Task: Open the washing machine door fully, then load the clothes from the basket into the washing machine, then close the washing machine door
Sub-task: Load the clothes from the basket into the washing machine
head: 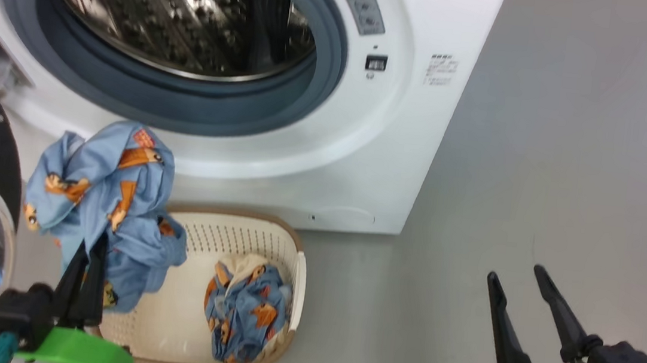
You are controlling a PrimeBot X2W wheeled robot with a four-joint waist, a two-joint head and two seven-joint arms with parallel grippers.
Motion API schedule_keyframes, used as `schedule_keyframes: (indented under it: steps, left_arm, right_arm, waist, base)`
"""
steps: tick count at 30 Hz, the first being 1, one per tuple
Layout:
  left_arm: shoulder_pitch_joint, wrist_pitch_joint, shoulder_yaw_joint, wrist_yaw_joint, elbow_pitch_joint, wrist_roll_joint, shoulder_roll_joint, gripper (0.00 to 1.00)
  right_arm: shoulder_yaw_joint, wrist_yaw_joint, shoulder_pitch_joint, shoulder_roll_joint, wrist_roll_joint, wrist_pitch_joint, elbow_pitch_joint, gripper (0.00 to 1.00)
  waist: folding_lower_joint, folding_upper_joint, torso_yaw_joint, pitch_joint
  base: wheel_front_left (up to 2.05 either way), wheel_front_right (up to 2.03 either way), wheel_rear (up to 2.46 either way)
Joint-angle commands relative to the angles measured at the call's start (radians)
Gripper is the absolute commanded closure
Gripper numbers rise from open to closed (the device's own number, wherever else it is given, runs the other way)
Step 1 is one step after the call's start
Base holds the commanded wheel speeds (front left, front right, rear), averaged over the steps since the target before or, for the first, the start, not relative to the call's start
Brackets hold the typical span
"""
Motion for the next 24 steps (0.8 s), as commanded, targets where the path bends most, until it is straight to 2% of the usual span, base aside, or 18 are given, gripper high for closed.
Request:
schedule_keyframes:
  steps: [1, 14, 24]
  left_arm:
    - [0.022, -0.007, 0.044, 0.012, -0.060, 0.000, 0.029, 1.00]
    - [0.220, -0.007, 0.073, 0.041, -0.191, -0.013, 0.025, 1.00]
    - [0.241, -0.006, 0.063, 0.048, -0.205, -0.021, 0.014, 1.00]
  right_arm:
    - [0.024, 0.001, 0.016, 0.002, 0.008, -0.005, -0.017, 0.00]
    - [0.030, 0.001, 0.078, 0.012, 0.000, -0.005, -0.022, 0.00]
    - [0.024, 0.001, 0.087, 0.009, -0.003, -0.005, -0.026, 0.00]
  waist:
    - [0.0000, 0.0000, -0.008, -0.083]
    - [0.0000, 0.0000, -0.056, -0.180]
    - [0.0000, 0.0000, -0.064, -0.179]
  base:
    - [0.00, 0.00, 0.00]
    - [0.00, 0.00, 0.00]
    - [0.00, 0.00, 0.00]
